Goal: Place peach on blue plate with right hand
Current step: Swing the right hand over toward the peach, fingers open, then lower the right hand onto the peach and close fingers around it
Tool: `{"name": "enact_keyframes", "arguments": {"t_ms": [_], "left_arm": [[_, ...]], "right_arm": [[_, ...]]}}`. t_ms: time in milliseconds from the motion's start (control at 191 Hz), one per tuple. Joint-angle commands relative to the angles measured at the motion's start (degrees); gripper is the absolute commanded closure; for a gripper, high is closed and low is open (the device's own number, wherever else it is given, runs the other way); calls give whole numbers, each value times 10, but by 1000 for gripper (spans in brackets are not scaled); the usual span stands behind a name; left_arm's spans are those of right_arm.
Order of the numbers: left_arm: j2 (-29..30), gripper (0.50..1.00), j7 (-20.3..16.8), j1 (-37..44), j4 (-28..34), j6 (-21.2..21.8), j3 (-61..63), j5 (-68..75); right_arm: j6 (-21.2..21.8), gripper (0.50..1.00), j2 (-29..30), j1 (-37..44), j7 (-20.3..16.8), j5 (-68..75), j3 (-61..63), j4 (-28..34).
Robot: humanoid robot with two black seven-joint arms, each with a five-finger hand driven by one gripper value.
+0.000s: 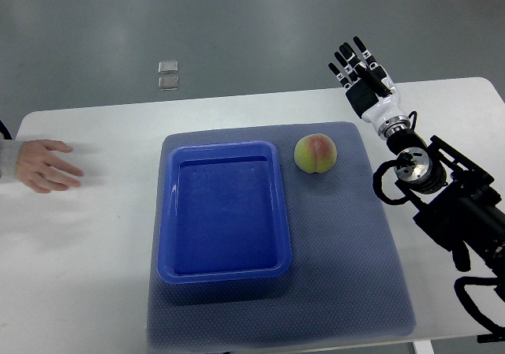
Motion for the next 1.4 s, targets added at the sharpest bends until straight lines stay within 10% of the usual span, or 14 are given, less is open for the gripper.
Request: {"name": "enact_keyframes", "arguments": {"t_ms": [0,577,839,1038,1395], "left_arm": [[0,500,0,0,0,0,0,0],[0,500,0,0,-1,0,0,0],[0,500,-1,0,0,-1,0,0],[0,500,0,0,-1,-5,1,0],[0,500,0,0,1,-6,0,-1]], "right_arm": [[0,570,0,0,0,0,0,0],[0,570,-28,40,-2,-9,-105,10],[-6,570,-124,116,-25,-283,-288,57],[97,570,-249,302,-48,-553,-525,141],[99,570,-197,390,-84,-547,-654,149]]}}
